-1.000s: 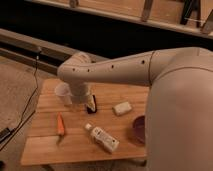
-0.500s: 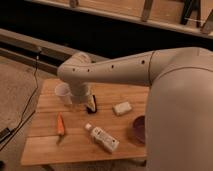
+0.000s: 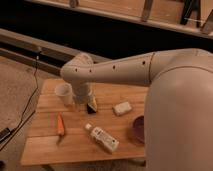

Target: Place the white sponge in the ceramic bowl

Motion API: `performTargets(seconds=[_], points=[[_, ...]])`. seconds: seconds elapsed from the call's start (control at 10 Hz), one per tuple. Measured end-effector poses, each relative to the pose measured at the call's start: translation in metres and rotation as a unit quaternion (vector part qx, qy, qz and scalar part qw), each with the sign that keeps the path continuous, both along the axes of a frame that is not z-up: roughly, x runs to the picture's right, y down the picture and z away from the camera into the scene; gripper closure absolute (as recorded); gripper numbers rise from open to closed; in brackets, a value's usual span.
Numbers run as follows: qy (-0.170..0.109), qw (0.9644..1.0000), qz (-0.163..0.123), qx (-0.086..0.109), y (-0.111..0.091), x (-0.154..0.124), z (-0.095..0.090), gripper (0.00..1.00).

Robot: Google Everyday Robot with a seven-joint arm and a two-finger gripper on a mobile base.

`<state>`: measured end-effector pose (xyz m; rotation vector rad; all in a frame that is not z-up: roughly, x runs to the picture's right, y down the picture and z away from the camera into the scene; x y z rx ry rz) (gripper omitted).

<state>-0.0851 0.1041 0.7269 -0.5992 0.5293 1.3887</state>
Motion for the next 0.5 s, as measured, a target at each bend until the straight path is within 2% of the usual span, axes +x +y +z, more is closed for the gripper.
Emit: performTargets(seconds=[0.4, 0.5], points=[[0.015, 0.9998, -0.011, 0.006, -0.012, 0.061, 0.062, 0.35], [0.020, 0.9997, -0.011, 0.007, -0.015, 0.071, 0.070, 0.35]])
